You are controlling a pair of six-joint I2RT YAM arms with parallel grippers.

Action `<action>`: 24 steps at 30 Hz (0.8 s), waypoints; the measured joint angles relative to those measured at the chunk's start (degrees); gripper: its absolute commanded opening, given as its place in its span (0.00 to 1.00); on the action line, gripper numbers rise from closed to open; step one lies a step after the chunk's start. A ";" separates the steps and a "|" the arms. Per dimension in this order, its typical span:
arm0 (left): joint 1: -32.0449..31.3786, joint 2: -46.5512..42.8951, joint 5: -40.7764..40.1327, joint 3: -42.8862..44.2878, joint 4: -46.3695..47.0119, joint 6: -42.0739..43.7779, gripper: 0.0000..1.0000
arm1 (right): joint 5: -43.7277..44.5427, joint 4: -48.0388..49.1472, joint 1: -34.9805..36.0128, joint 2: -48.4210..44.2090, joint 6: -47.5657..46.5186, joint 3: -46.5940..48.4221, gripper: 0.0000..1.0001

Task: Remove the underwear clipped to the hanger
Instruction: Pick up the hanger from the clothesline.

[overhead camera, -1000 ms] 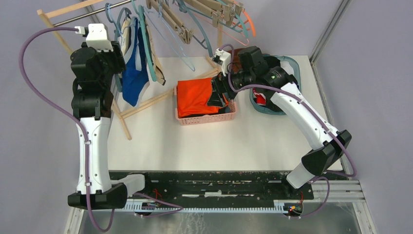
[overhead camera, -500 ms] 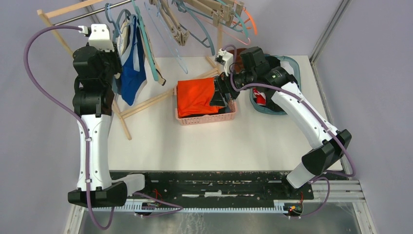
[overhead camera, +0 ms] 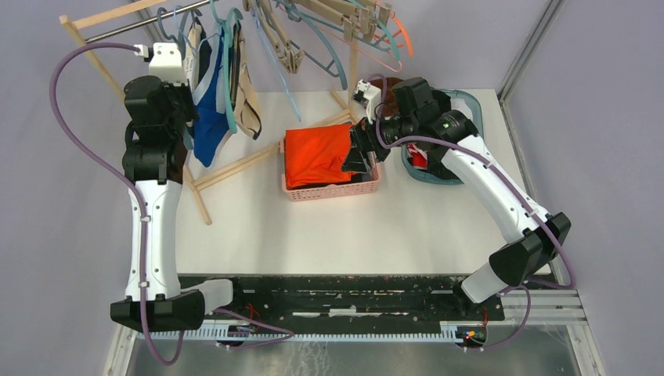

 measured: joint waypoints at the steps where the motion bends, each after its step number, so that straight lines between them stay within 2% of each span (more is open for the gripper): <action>1: 0.11 -0.63 -0.13 -0.81 0.31 0.02 0.09 | -0.04 0.02 -0.13 -0.26 0.00 -0.26 0.92; 5: 0.57 -3.13 -0.79 -2.84 1.44 -0.07 0.03 | -0.72 0.68 -0.63 -0.72 0.04 -1.16 0.92; 19: 0.76 -5.68 -4.09 -3.17 2.45 -0.04 0.03 | -2.89 2.99 -2.14 -0.72 0.44 -2.97 0.92; 24: 0.76 -9.94 -4.63 -6.69 3.43 0.00 0.03 | -3.54 3.21 -2.67 -0.72 0.48 -3.61 0.92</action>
